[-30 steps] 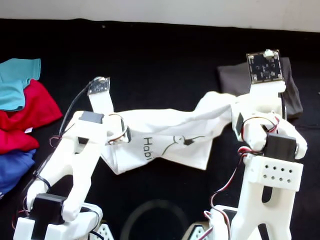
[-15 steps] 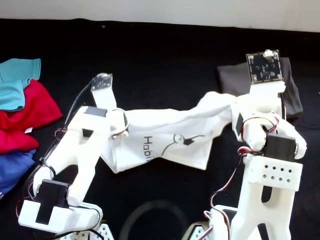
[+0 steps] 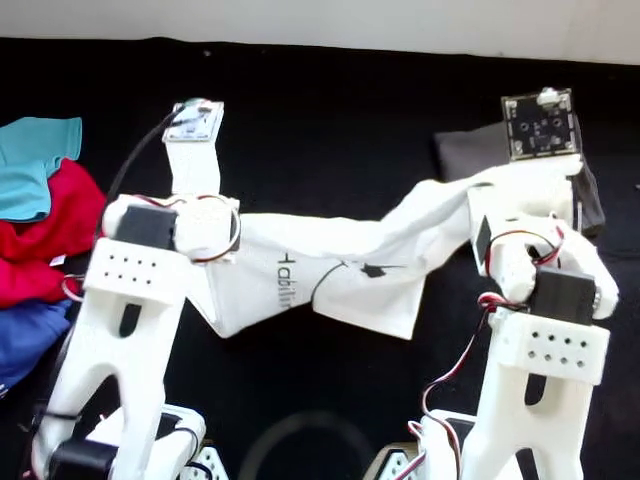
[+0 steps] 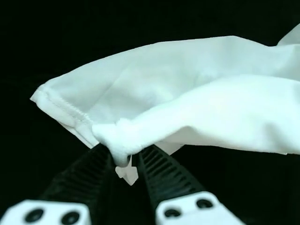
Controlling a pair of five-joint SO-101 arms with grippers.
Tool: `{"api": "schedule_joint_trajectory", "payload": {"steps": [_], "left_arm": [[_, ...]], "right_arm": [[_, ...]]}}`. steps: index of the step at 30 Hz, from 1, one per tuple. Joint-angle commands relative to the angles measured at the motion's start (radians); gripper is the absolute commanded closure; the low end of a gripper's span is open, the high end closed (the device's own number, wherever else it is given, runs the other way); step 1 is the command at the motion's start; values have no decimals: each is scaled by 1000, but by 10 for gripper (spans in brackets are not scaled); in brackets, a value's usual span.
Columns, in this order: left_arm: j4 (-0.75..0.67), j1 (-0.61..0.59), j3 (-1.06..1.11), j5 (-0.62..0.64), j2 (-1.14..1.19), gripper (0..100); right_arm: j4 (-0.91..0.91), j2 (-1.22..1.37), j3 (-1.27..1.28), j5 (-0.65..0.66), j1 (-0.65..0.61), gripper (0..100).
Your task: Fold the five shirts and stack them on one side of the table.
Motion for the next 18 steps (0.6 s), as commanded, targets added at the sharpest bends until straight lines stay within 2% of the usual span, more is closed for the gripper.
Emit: {"api": "schedule_joint_trajectory", "payload": {"steps": [1, 6, 11, 18], "left_arm": [[127, 7, -140, -21, -79, 990], [321, 7, -423, -23, -84, 990], [497, 5, -719, -66, 5, 990], [519, -127, -773, -97, -10, 991]], "right_arm": [[-4, -25, -147, -5, 10, 992], [104, -24, -394, -2, 8, 992], [113, -25, -579, -2, 39, 992], [246, -35, -733, -3, 58, 992]]}}
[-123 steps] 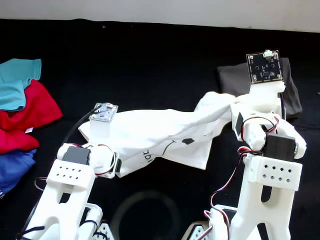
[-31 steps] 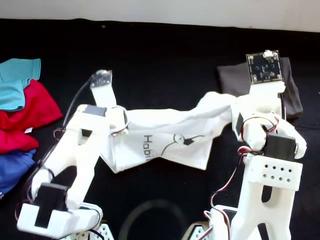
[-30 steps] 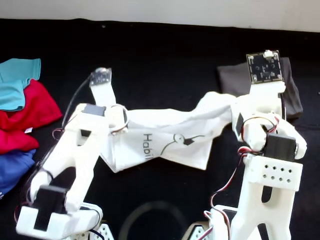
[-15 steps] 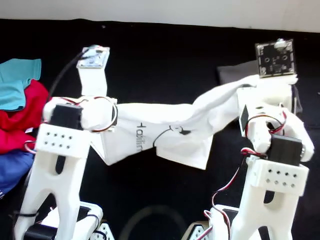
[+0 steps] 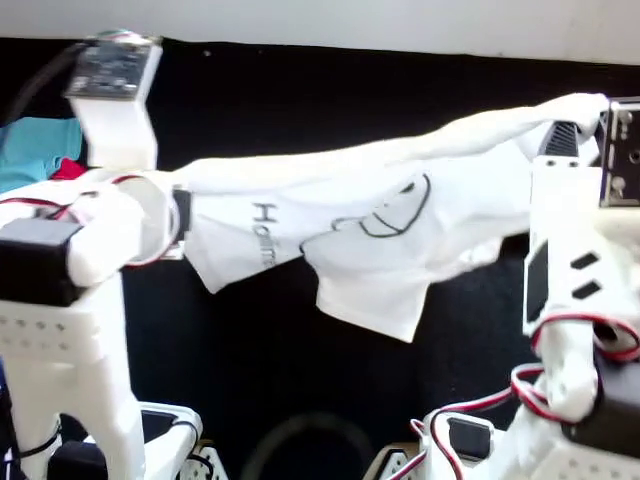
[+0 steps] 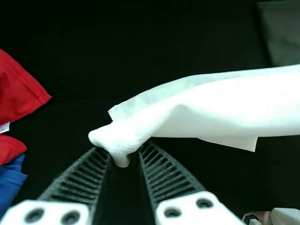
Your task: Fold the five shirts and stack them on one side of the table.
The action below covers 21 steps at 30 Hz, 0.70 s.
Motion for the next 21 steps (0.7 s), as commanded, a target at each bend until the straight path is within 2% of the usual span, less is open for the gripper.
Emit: {"api": "schedule_joint_trajectory", "payload": {"steps": [1, 8, 13, 21], "left_arm": [[9, -54, -27, -9, -38, 991], [8, -71, 137, -107, -240, 991], [6, -71, 94, -157, -367, 991], [-9, -65, 16, -160, -371, 991]], "right_arm": [[44, -19, -90, -3, 12, 992], [42, -19, -140, -3, 7, 992], [8, -19, -162, -3, 7, 992], [-67, -21, -166, 3, 7, 992]]}}
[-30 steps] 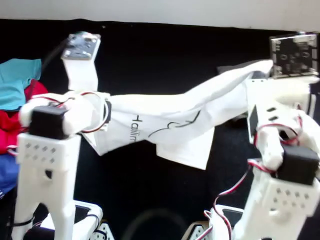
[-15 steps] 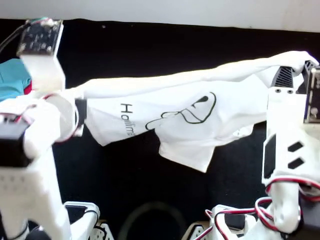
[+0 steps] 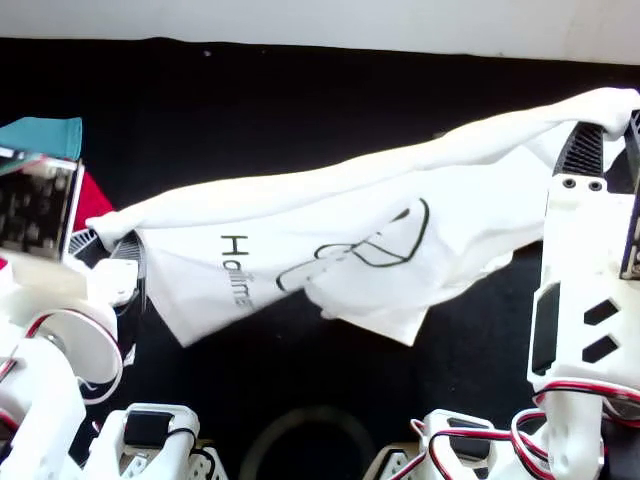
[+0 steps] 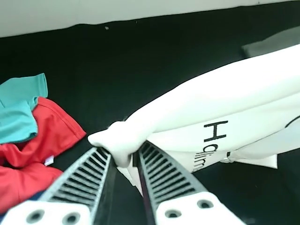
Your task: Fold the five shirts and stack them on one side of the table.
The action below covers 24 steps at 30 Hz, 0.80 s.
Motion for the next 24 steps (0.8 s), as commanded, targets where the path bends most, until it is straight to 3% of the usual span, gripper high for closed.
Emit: {"api": "schedule_joint_trajectory", "payload": {"steps": [1, 10, 24], "left_arm": [[-18, -12, -50, -9, -4, 991], [-15, -12, 62, -8, -10, 991], [-9, -18, -58, -8, -76, 991]], "right_arm": [[-61, -4, -53, 3, 7, 992], [-58, -2, -185, 3, 10, 992], [61, -119, -186, -3, 8, 992]]}}
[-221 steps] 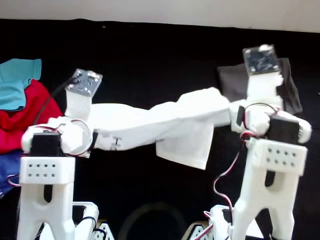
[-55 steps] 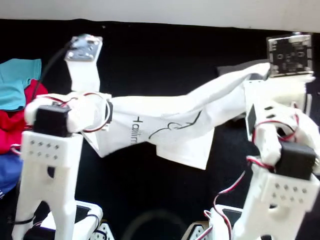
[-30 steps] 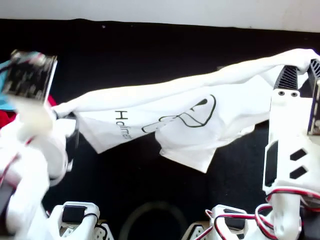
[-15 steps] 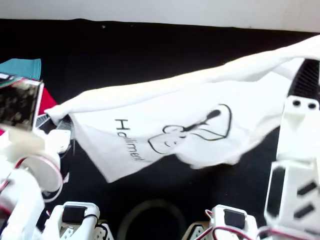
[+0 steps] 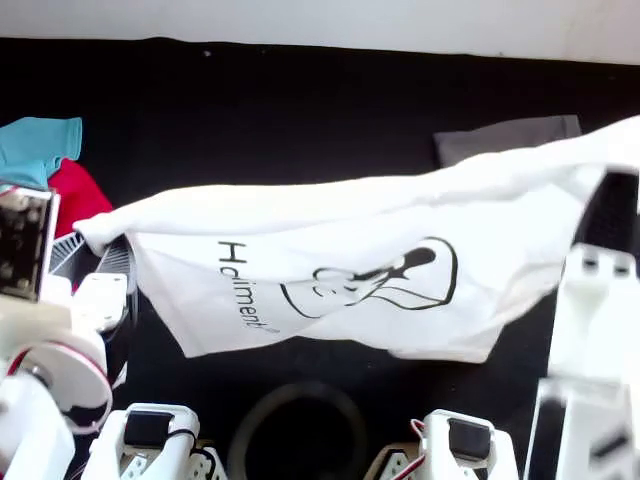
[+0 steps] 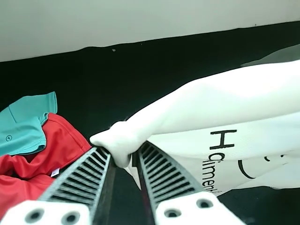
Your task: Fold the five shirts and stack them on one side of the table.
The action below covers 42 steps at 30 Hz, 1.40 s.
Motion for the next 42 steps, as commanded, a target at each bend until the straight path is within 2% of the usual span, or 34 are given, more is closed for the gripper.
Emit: {"api": "schedule_joint_trajectory", "payload": {"steps": [1, 11, 16, 22, 28, 31, 35, 42], "left_arm": [[-6, -18, 10, -6, -50, 991], [-6, -18, 94, -6, -194, 991], [-21, -18, 147, -57, -151, 991], [-152, -18, 234, -57, 87, 991], [-275, -19, 252, -57, 364, 991], [-382, -58, 239, -57, 509, 991], [-505, -119, 165, -57, 704, 991], [-522, -130, -160, -57, 1035, 991]], "right_arm": [[5, -48, -15, -2, 7, 992], [71, -133, -16, 2, 7, 992], [-5, -67, 59, 3, 5, 992], [-209, 87, 308, -3, -4, 992], [-380, 222, 561, 2, -108, 992], [-473, 303, 625, 2, -134, 992], [-565, 458, 621, 0, -134, 992], [-579, 719, 404, -3, -139, 992]]}}
